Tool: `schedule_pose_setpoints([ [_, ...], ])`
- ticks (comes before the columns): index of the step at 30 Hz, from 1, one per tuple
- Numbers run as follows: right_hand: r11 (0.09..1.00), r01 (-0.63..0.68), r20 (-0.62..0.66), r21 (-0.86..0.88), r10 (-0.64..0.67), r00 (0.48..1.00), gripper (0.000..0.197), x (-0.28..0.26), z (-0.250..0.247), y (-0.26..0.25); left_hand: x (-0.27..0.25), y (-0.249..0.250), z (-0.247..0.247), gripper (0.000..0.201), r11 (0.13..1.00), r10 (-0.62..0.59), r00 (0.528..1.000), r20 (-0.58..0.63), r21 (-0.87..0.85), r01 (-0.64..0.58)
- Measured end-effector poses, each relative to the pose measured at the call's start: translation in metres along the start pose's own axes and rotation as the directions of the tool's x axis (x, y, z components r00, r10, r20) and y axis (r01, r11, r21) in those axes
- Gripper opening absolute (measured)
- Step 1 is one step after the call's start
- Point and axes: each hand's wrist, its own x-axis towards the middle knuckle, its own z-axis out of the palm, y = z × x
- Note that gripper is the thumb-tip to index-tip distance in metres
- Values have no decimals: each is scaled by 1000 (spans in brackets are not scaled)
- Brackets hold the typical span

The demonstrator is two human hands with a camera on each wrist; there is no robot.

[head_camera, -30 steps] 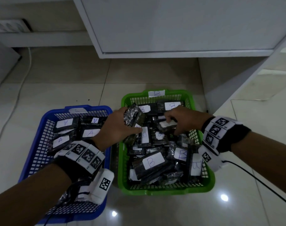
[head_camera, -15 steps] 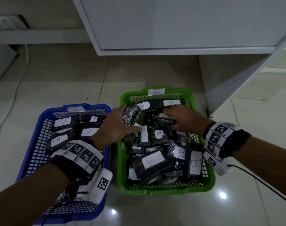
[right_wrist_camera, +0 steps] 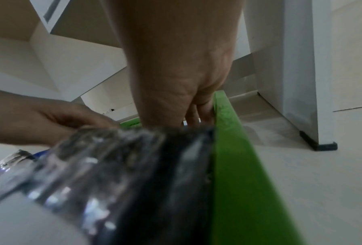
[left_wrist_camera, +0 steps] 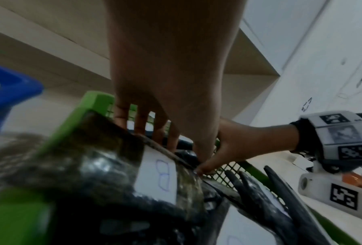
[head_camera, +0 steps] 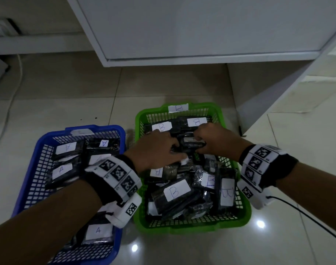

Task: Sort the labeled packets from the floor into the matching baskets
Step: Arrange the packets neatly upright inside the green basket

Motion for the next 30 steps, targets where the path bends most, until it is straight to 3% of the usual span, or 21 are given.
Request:
schedule_pose_setpoints([
  [4,999,-30,-14,12,30,999,31,-4,0,-1,11,12,22,80,989,-86,995,46,127,79],
  [10,998,-53,-24,44,54,998,26,-3,3,0,23,7,22,93,996,-84,989,118,51,79],
  [14,997,-55,-45,50,58,997,28,-2,5,1,17,-2,23,88,999,-22,997,68,-36,24],
  [21,998,-68,-90,-3,68,994,21,-1,10,-3,5,-6,30,77,997,65,997,-51,-38,-67],
  [27,995,6,118,104,-18,993,19,2,0,5,-1,-6,23,65,995,48,990,-135,-76,-58],
  [29,991,59,140,118,-75,987,12,2,-2,10,-1,-7,21,73,994,21,986,-167,-101,-39],
  [30,987,71,148,141,-92,985,18,1,-4,13,-1,-7,22,79,994,11,984,-177,-109,-31],
])
